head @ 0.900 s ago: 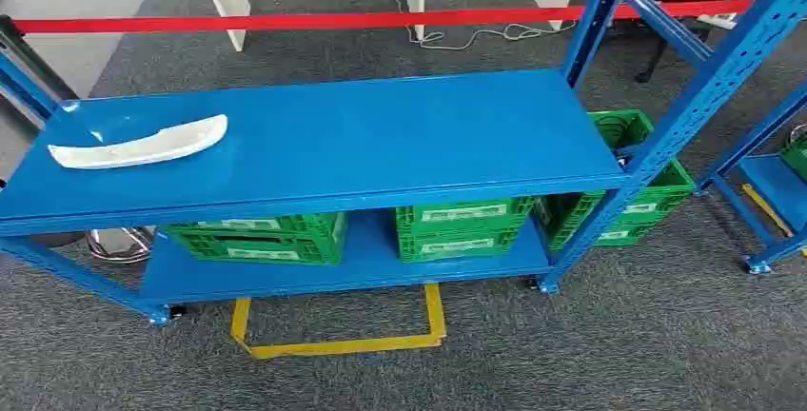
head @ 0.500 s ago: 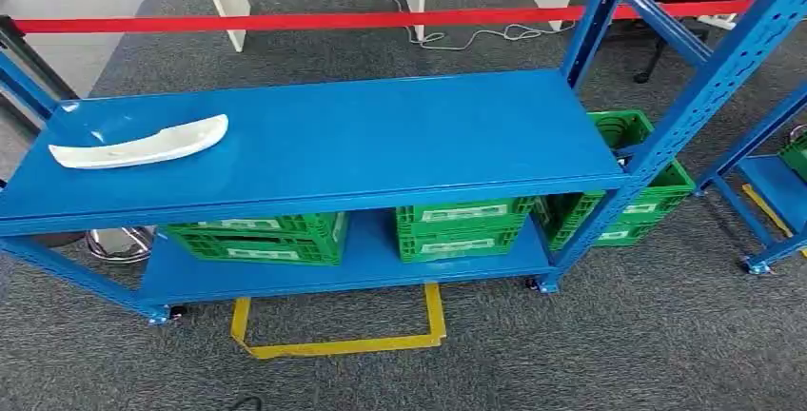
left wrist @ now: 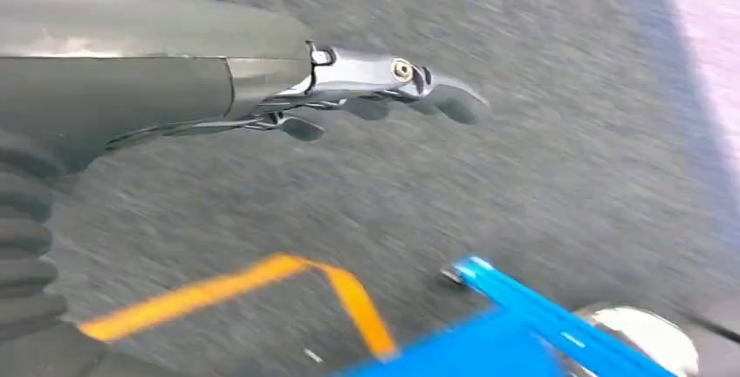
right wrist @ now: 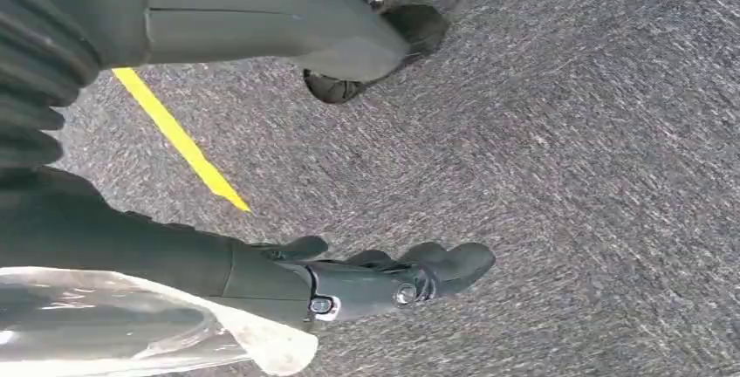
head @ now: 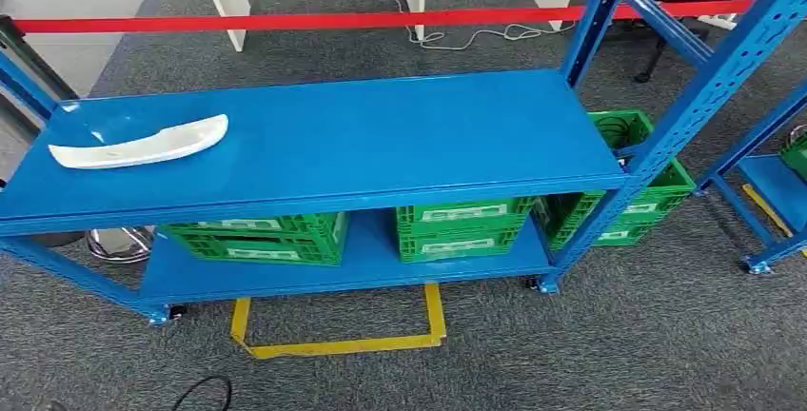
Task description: Take the parts from the cabinet and place them on the table.
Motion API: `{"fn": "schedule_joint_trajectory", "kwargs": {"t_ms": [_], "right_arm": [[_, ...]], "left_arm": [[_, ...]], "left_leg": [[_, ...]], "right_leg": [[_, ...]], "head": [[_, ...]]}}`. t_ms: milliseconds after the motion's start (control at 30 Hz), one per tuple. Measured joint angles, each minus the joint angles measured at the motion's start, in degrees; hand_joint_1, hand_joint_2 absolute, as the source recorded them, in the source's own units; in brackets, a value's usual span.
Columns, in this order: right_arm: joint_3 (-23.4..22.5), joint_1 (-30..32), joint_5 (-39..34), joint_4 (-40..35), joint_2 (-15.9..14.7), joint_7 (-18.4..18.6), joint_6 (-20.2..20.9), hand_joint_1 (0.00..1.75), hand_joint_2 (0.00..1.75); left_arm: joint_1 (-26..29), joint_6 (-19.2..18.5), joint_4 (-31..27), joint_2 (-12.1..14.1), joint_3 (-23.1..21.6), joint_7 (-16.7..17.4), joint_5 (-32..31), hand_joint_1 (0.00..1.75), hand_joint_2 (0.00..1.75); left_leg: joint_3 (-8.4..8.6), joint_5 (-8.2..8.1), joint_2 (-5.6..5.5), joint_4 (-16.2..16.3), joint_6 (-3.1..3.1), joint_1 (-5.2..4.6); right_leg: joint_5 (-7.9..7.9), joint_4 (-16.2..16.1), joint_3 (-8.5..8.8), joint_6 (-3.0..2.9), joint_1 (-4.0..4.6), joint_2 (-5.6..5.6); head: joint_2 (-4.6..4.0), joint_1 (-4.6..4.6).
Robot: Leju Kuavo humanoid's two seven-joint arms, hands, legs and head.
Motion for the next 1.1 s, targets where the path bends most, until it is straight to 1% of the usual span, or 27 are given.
{"fn": "schedule_joint_trajectory", "kwargs": {"t_ms": [100,133,167,200,233,333,433,500,567,600,633,667,700,733,767,800,833,867,900,933,967,1000,1067,1100], "right_arm": [[-0.1,0.0,0.0,0.0,0.0,0.0,0.0,0.00,1.75],[-0.3,0.0,0.1,0.0,0.0,-0.2,0.1,0.00,1.75],[-0.4,0.0,0.2,0.0,0.0,-0.2,0.1,0.00,1.75],[-1.0,0.0,0.4,0.0,0.1,-0.4,0.2,0.00,1.75],[-1.8,0.0,0.6,0.0,0.2,-0.9,0.7,0.00,1.75],[-1.9,0.0,0.8,0.0,0.4,-1.2,1.0,0.00,1.75],[-2.4,0.0,1.0,0.0,0.4,-1.5,1.2,0.00,1.75],[-2.7,-0.1,1.2,0.0,0.6,-1.9,1.3,0.00,1.75],[-3.0,-0.1,1.5,0.0,0.7,-2.1,1.3,0.00,1.75],[-3.2,-0.1,1.6,0.0,0.7,-2.2,1.4,0.00,0.00],[-3.2,-0.1,1.6,0.0,0.7,-2.3,1.4,0.00,0.00],[-3.2,-0.1,1.7,0.0,0.7,-2.3,1.4,0.00,0.00],[-3.3,-0.1,1.9,0.0,0.7,-2.3,1.6,0.00,0.00],[-3.5,-0.1,1.9,0.0,0.7,-2.3,1.7,0.00,0.00],[-3.5,0.0,1.9,0.0,0.7,-2.3,1.8,0.00,0.00],[-3.5,0.1,1.9,0.0,0.7,-2.3,1.9,0.00,0.00],[-3.6,0.2,1.9,0.0,0.7,-2.3,2.0,0.00,0.00],[-3.8,0.1,2.0,0.1,0.7,-2.1,2.3,0.00,0.00],[-4.0,0.1,2.1,0.1,0.7,-1.8,2.5,0.00,0.00],[-4.1,0.0,2.2,0.1,0.7,-1.6,2.8,0.00,0.00],[-4.2,-0.1,2.5,0.1,0.8,-1.2,3.6,0.00,0.00],[-4.2,-0.3,2.6,0.1,0.8,-0.9,4.1,0.00,0.00],[-4.5,-0.1,2.9,0.1,0.8,-0.5,4.9,0.00,0.00],[-4.7,0.0,3.1,0.1,0.8,-0.1,5.6,0.00,0.00]], "left_arm": [[0.0,-0.4,-1.2,-0.3,0.2,0.0,-0.5,0.00,1.75],[0.2,-1.2,-4.1,-0.8,0.3,0.0,-1.6,0.00,1.75],[0.3,-1.3,-4.7,-1.0,0.3,0.0,-1.9,0.00,1.75],[1.1,-2.3,-10.0,-1.9,0.0,0.2,-3.7,0.00,1.75],[2.7,-3.2,-17.7,-3.1,-2.1,0.3,-6.7,0.00,1.75],[4.0,-3.4,-23.0,-3.8,-4.1,0.2,-7.7,0.00,1.75],[4.8,-3.4,-27.5,-4.1,-6.5,-0.1,-8.9,0.00,1.75],[5.5,-3.4,-30.6,-4.3,-7.8,-0.5,-9.8,0.00,1.75],[6.2,-3.4,-34.6,-4.7,-9.9,-0.9,-11.0,0.00,1.75],[6.3,-3.3,-36.1,-4.8,-10.6,-1.1,-11.4,0.00,1.75],[6.4,-3.2,-37.6,-5.2,-11.5,-1.4,-11.9,0.00,0.00],[6.4,-3.1,-38.6,-5.4,-12.2,-1.7,-12.2,0.00,0.00],[6.7,-2.9,-39.8,-5.5,-12.7,-1.8,-12.6,0.00,0.00],[7.1,-2.7,-41.5,-5.6,-13.5,-2.0,-13.1,0.00,0.00],[7.3,-2.6,-42.0,-5.7,-14.0,-2.1,-13.3,0.00,0.00],[7.2,-2.6,-42.1,-5.7,-14.1,-2.2,-13.3,0.00,0.00],[7.8,-2.6,-43.1,-5.8,-14.8,-2.2,-13.3,0.00,0.00],[8.4,-2.6,-45.1,-6.0,-16.0,-2.3,-13.3,0.00,0.00],[8.5,-2.8,-46.8,-6.1,-17.4,-2.4,-13.3,0.00,0.00],[8.5,-2.9,-48.1,-6.1,-18.7,-2.4,-13.3,0.00,0.00],[8.6,-3.0,-49.8,-6.1,-20.1,-2.4,-13.3,0.00,0.00],[8.8,-3.2,-51.5,-6.1,-21.5,-2.4,-13.3,0.00,0.00],[9.0,-3.5,-54.2,-6.1,-23.9,-2.5,-13.4,0.00,0.00],[9.1,-3.7,-55.9,-6.1,-25.4,-2.5,-13.5,0.00,0.00]], "left_leg": [[0.00,0.00,0.00,0.0,0.00,0.00],[0.00,0.00,0.00,0.0,0.00,0.00],[0.00,0.00,0.00,0.0,0.00,0.00],[0.01,0.00,0.00,0.0,0.00,0.00],[-0.03,0.00,0.00,0.1,0.00,-0.04],[-0.09,-0.06,0.01,0.2,0.09,-0.14],[-0.26,-0.16,-0.01,0.6,0.28,-0.29],[-0.35,-0.26,-0.01,0.8,0.54,-0.34],[-0.53,-0.26,-0.01,0.9,0.92,-0.46],[-0.53,0.05,-0.01,0.4,1.30,-0.41],[-0.03,0.79,0.06,-0.7,1.58,0.32],[0.25,1.00,0.14,-1.3,1.74,0.23],[0.12,1.10,0.21,-1.3,1.90,0.27],[-0.02,1.11,0.25,-1.3,1.97,0.25],[-0.04,1.09,0.35,-1.3,1.99,0.22],[-0.03,1.08,0.36,-1.3,1.98,0.22],[0.06,1.03,0.37,-1.3,1.91,0.27],[0.15,0.93,0.36,-1.2,1.76,0.35],[0.29,0.78,0.31,-1.1,1.53,0.49],[0.39,0.55,0.22,-0.9,1.18,0.61],[0.27,0.24,0.16,-0.6,0.64,0.29],[-0.12,0.04,0.14,0.0,0.29,0.17],[-0.05,0.35,0.18,-0.3,-0.23,0.26],[-0.03,0.34,0.19,-0.2,-0.41,0.39]], "right_leg": [[0.00,0.0,0.01,0.00,0.00,0.00],[0.00,0.0,0.01,0.00,0.00,0.01],[0.00,0.0,0.02,0.00,0.00,0.01],[0.00,0.0,0.01,0.00,0.00,0.02],[0.03,0.0,-0.01,0.02,-0.11,0.01],[0.11,0.0,-0.06,0.14,-0.24,0.14],[0.17,0.0,-0.06,0.31,-0.38,0.01],[0.24,0.0,-0.05,0.50,-0.44,0.06],[0.45,-0.3,-0.03,0.89,-0.52,0.07],[0.58,-0.5,0.06,1.21,-0.42,0.06],[0.13,-0.1,-0.56,1.30,-0.48,0.04],[-0.87,1.0,-1.03,1.34,-0.10,-0.06],[-3.04,4.4,-2.75,1.28,-0.02,0.02],[-5.15,9.1,-5.05,1.26,-0.03,0.01],[-6.66,13.3,-7.17,1.24,-0.05,-0.01],[-6.83,15.8,-8.49,1.31,-0.04,0.01],[-5.55,15.3,-8.43,1.34,-0.12,-0.05],[-3.41,12.6,-7.30,1.41,-0.27,-0.14],[-0.53,7.8,-5.02,1.45,-0.40,-0.29],[1.97,2.8,-2.63,1.49,-0.52,-0.51],[0.85,0.7,-1.49,1.48,-0.29,-0.55],[0.80,0.0,-0.89,0.75,-0.26,-0.30],[0.80,0.4,-1.26,0.10,0.00,-0.26],[0.87,0.3,-1.27,-0.35,0.03,-0.23]], "head": [[0.00,-0.05],[0.00,-0.02],[0.00,-0.02],[0.00,0.00],[0.00,-0.02],[0.00,-0.03],[0.00,-0.05],[0.00,-0.02],[0.00,-0.05],[0.00,-0.07],[0.00,0.04],[0.00,0.09],[0.00,0.20],[0.00,0.13],[0.00,0.11],[0.00,0.13],[0.00,0.13],[0.00,0.11],[0.00,0.13],[0.00,0.17],[0.00,0.22],[0.00,0.15],[0.00,0.06],[0.00,0.09]]}}
